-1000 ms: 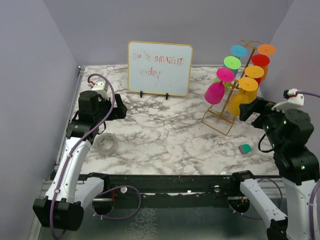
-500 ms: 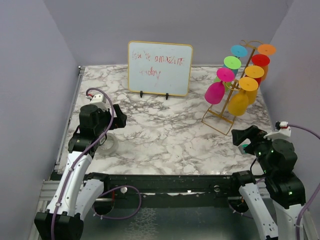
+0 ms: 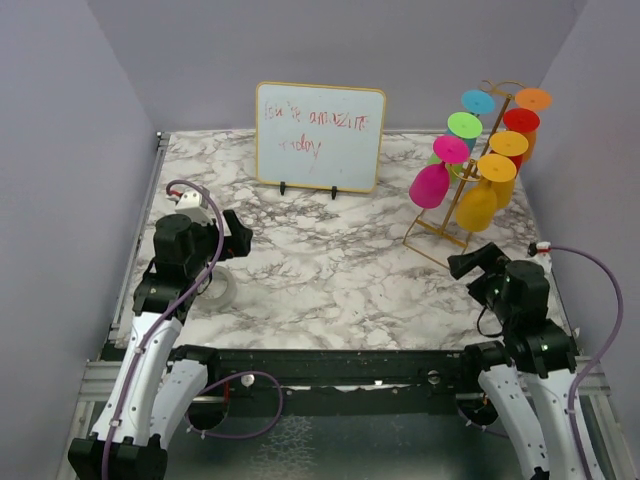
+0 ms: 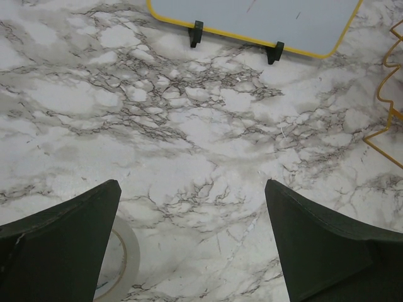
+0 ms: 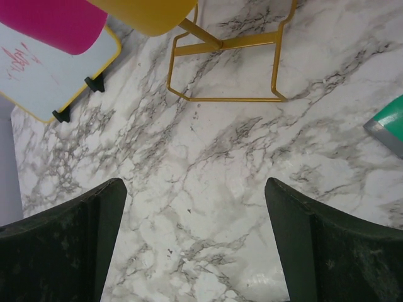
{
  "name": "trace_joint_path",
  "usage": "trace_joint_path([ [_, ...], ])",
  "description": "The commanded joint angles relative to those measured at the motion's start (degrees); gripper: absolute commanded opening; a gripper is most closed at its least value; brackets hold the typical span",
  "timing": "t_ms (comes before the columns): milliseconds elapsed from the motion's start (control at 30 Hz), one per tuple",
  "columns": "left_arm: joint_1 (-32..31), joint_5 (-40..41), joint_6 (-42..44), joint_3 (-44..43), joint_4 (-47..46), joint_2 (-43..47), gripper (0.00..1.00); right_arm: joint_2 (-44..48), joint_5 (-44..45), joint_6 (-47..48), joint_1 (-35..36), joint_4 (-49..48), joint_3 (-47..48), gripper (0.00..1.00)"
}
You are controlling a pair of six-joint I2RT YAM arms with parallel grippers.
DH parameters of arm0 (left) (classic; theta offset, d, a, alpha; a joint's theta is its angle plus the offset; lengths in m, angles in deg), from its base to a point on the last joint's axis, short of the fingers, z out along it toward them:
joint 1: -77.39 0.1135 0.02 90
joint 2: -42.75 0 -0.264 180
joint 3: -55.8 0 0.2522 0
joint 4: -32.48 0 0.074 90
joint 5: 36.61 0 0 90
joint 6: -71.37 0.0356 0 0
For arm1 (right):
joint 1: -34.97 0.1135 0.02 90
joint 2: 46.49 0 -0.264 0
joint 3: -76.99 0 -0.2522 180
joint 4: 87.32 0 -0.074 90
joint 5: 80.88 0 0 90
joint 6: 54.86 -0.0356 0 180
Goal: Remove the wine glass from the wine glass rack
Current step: Move the wine rack to the center of the board.
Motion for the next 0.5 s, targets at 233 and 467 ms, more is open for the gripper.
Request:
trace_joint_path([
  [233, -0.1, 1.0, -0.8, 0.9, 0.3, -0.5, 0.99, -18.2, 10.3, -7.6, -0.3, -23.1, -9.7, 1.0],
  [467, -0.1, 1.3, -0.8, 0.8, 0.6, -1.6, 0.99, -24.3, 13.3, -3.2, -0.3, -35.1, -14.1, 1.0],
])
